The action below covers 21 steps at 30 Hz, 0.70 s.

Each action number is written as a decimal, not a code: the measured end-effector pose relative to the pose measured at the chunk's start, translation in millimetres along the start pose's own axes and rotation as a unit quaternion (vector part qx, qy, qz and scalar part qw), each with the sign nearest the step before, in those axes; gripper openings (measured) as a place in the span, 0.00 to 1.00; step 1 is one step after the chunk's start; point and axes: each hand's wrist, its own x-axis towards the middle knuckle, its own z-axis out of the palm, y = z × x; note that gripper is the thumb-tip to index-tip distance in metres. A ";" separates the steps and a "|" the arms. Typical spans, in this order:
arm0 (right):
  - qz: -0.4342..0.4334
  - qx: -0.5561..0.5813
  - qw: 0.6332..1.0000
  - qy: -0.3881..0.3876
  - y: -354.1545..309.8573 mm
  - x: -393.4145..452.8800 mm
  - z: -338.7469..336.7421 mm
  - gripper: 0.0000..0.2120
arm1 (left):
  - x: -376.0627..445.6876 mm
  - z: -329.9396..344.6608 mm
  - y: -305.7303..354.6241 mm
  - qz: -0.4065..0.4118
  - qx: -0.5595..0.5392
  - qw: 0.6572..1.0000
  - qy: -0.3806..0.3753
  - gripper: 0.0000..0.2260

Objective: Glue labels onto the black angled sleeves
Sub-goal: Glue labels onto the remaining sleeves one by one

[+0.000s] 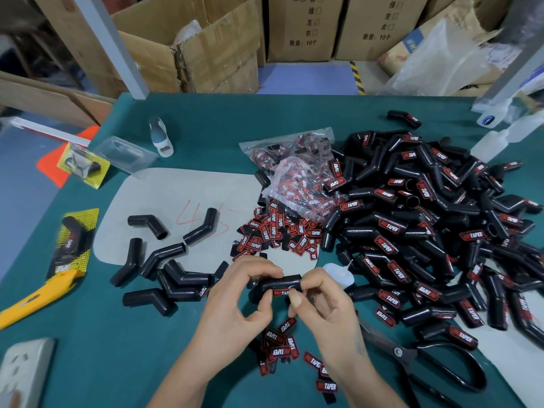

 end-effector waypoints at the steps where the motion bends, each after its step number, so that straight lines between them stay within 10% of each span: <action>1: 0.001 0.001 1.000 0.001 0.1 0.1 0.1 0.04 | 0.0 0.0 -0.1 0.000 0.001 1.000 -0.001 0.19; 21: 0.023 0.004 1.000 0.002 -1.9 0.1 2.8 0.06 | -1.0 2.3 3.1 0.010 0.015 1.000 -0.002 0.18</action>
